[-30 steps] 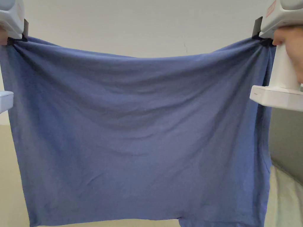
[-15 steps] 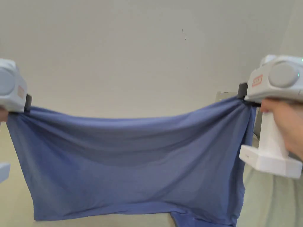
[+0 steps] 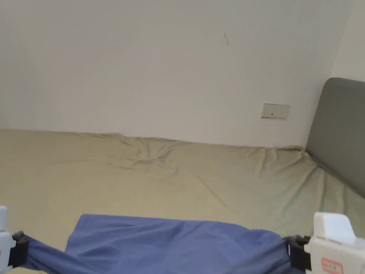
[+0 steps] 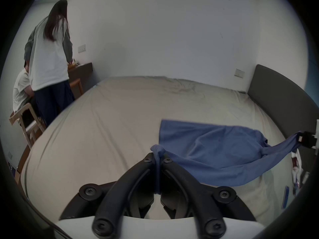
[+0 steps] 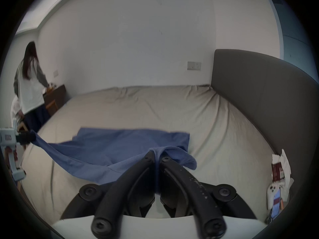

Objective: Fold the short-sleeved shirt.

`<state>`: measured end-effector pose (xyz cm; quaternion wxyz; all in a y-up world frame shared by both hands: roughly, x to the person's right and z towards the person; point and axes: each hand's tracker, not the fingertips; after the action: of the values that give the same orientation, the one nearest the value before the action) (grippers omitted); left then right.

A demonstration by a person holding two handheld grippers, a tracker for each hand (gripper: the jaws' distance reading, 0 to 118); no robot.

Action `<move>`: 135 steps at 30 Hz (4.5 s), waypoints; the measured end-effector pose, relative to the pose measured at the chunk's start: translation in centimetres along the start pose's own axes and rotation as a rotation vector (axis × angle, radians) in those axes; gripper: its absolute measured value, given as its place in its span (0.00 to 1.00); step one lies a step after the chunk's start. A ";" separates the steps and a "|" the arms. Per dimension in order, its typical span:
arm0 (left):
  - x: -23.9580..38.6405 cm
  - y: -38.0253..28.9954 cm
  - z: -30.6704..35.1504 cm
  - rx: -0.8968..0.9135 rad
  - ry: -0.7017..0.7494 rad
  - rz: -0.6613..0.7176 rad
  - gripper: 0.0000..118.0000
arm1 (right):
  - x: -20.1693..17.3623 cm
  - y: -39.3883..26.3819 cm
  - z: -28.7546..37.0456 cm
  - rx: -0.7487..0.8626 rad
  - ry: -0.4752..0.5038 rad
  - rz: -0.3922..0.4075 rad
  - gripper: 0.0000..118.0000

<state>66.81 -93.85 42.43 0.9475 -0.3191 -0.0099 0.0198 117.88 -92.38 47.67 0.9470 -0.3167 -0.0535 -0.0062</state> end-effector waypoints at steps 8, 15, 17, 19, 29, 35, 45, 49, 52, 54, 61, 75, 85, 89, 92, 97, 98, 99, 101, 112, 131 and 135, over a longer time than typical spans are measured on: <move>-0.7 -9.1 3.6 -0.101 0.020 -0.023 0.04 | 0.1 -11.9 5.9 -0.077 0.045 -0.256 0.05; -1.1 -14.9 8.2 -0.082 0.046 -0.002 0.04 | 1.0 -18.1 10.7 -0.077 -0.063 -0.248 0.05; -2.3 -16.5 9.6 -0.107 0.046 0.078 0.04 | 1.6 -19.4 11.9 -0.097 -0.086 -0.288 0.05; -3.0 -18.2 10.8 -0.106 0.066 0.115 0.04 | 2.0 -20.8 12.9 -0.125 -0.082 -0.327 0.05; -5.7 -24.2 14.4 -0.177 0.134 0.209 0.04 | 1.7 -26.0 16.1 -0.193 -0.115 -0.350 0.05; -5.3 -25.5 12.3 -0.229 0.146 0.217 0.04 | 0.4 -27.5 14.9 -0.237 -0.174 -0.235 0.05; -5.6 -27.8 10.8 -0.291 0.155 0.237 0.04 | 0.0 -29.9 12.6 -0.323 -0.223 -0.217 0.14; -5.9 -28.2 11.9 -0.269 0.221 0.176 0.49 | 0.9 -31.5 13.1 -0.372 -0.201 -0.299 0.54; -7.4 -26.9 15.3 -0.246 0.114 0.324 0.59 | 1.1 -30.5 17.3 -0.172 -0.174 -0.423 0.54; -7.3 -26.3 17.8 -0.147 0.107 0.340 0.56 | 1.1 -29.0 19.2 -0.110 -0.144 -0.447 0.54; -5.3 -25.5 20.1 -0.074 0.120 0.243 0.00 | -0.5 -26.9 19.7 -0.109 -0.111 -0.359 0.01; -4.6 -28.4 13.8 -0.201 0.061 0.277 0.86 | -1.0 -29.5 18.9 -0.215 -0.053 -0.419 0.01; -3.2 -28.2 11.0 -0.266 0.060 0.294 0.14 | 0.7 -29.7 18.8 -0.222 -0.142 -0.462 0.02; -3.1 -28.3 10.9 -0.273 0.080 0.289 0.14 | 1.3 -30.5 18.0 -0.137 -0.154 -0.497 0.68; -3.4 -28.4 10.8 -0.275 0.072 0.310 0.14 | 1.7 -30.3 16.1 -0.161 -0.145 -0.493 1.00; -3.3 -28.5 10.9 -0.272 0.071 0.317 0.14 | 1.7 -30.4 12.8 -0.256 -0.170 -0.381 0.96; -3.3 -28.5 10.9 -0.271 0.072 0.314 0.14 | 1.7 -30.6 12.2 -0.271 -0.173 -0.359 0.93; -3.3 -28.5 10.9 -0.271 0.073 0.313 0.14 | 1.6 -30.7 11.8 -0.283 -0.179 -0.350 0.88; -3.3 -28.5 10.8 -0.271 0.074 0.318 0.14 | 1.7 -31.1 11.4 -0.344 -0.179 -0.337 0.78; -3.2 -25.3 11.8 -0.197 0.069 0.352 0.13 | 1.9 -27.6 12.9 -0.285 -0.080 -0.380 0.09; 0.9 -11.5 -4.3 -0.155 0.046 0.187 0.13 | 2.7 -12.6 -5.0 -0.151 -0.077 -0.309 0.14; 0.5 -12.6 -6.0 -0.209 0.084 0.196 0.21 | 3.2 -13.6 -8.2 -0.260 -0.103 -0.246 0.51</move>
<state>67.86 -107.43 45.29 0.9022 -0.4160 0.0591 0.0974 121.20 -108.11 49.71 0.8863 -0.4272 -0.1391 -0.1124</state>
